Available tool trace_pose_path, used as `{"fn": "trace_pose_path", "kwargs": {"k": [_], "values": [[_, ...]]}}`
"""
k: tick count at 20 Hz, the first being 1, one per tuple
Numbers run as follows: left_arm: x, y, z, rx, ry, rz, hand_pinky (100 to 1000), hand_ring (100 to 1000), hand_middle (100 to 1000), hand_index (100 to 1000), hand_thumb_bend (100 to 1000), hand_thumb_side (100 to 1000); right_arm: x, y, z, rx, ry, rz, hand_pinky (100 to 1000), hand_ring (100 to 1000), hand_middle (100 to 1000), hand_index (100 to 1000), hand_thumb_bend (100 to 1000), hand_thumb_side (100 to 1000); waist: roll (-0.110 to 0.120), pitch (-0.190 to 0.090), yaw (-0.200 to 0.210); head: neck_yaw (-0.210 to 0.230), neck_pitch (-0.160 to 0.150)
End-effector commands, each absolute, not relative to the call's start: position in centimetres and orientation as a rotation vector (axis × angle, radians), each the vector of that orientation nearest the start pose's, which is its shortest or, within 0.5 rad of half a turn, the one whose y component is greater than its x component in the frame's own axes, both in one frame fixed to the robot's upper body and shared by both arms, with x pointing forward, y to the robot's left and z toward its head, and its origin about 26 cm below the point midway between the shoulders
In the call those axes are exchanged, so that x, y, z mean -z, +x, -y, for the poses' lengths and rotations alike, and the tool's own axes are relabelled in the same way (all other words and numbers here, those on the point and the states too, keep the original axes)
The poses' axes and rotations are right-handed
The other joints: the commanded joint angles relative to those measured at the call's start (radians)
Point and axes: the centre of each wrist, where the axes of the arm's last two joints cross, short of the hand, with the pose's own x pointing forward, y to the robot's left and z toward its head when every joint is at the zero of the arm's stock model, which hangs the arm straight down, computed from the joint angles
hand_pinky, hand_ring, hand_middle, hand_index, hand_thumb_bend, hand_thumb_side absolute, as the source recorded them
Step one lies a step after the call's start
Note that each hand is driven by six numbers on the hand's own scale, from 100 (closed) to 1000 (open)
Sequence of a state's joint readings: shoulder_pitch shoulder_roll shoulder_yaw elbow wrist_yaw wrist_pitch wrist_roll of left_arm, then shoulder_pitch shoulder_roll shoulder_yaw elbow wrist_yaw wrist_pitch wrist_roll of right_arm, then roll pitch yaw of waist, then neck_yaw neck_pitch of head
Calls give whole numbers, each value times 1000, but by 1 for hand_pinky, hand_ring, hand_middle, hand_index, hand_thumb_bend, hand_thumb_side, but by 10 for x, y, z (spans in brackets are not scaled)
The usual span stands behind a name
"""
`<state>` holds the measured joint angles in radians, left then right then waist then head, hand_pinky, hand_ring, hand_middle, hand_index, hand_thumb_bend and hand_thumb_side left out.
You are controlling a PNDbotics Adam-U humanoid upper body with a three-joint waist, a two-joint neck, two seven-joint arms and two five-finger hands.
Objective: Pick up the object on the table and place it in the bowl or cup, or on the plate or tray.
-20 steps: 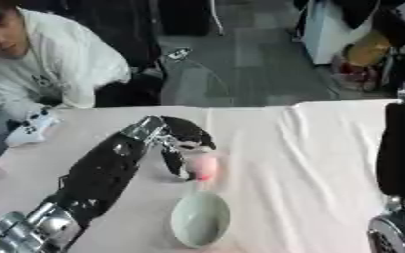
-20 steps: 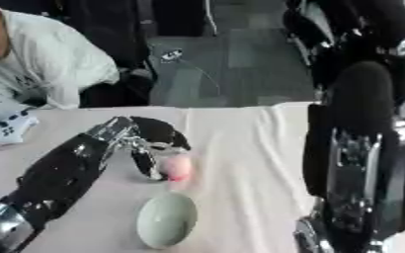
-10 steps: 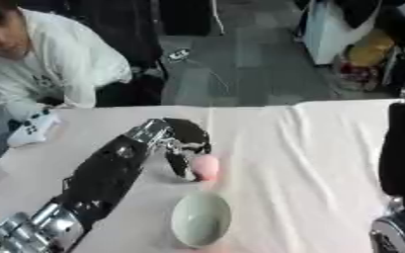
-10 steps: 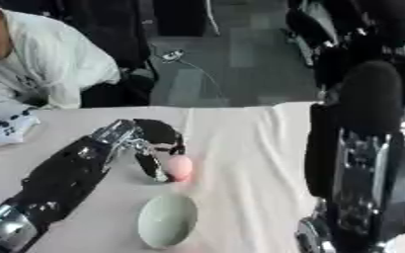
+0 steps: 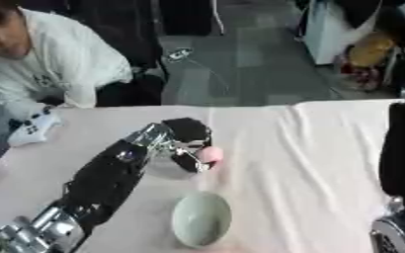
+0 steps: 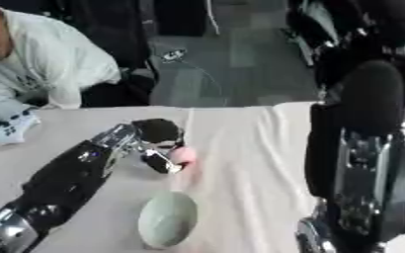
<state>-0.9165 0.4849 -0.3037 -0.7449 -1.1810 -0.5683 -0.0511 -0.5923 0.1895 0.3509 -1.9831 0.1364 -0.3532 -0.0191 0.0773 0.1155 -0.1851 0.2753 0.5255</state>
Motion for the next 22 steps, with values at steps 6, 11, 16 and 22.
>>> {"fn": "trace_pose_path", "kwargs": {"k": [6, 11, 16, 22], "values": [[-172, 469, -336, 1846, 942, 1555, 100, 100, 100, 286, 100, 560, -264, 270, 62, 318, -726, -3221, 858, 916, 915, 873, 100, 613, -2, -25, 18, -3, 6], [-191, 456, -341, 1745, 855, 1655, 100, 100, 100, 285, 100, 560, -263, 271, 65, 335, -704, -3236, 857, 916, 915, 873, 100, 614, 0, -30, 28, -15, 8], [-212, 441, -334, 1717, 783, 1735, 100, 100, 100, 282, 100, 561, -263, 272, 66, 343, -689, -3241, 857, 917, 916, 872, 100, 614, 1, -33, 34, -27, 9], [-232, 416, -325, 1748, 704, 1791, 100, 100, 100, 280, 100, 560, -263, 272, 67, 354, -679, -3243, 858, 917, 916, 872, 100, 613, 5, -34, 37, -39, 13]]}}
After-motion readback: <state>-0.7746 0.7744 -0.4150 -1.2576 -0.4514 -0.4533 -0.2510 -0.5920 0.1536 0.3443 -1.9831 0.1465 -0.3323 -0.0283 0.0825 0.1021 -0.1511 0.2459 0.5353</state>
